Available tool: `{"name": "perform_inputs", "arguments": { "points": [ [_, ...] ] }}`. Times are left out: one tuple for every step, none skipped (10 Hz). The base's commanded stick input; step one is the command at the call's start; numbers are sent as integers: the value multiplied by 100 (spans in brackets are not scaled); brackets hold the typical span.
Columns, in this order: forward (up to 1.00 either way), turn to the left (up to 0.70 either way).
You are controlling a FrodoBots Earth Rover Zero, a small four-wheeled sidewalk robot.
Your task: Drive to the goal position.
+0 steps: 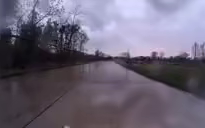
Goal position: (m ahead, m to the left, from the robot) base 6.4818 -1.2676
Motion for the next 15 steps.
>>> {"name": "perform_inputs", "arguments": {
  "points": [
    [70,0],
    [70,0],
    [70,0],
    [70,0],
    [70,0],
    [70,0],
    [70,0],
    [70,0],
    [70,0],
    [70,0],
    [70,0],
    [70,0],
    [70,0],
    [70,0],
    [70,0]
  ]
}}
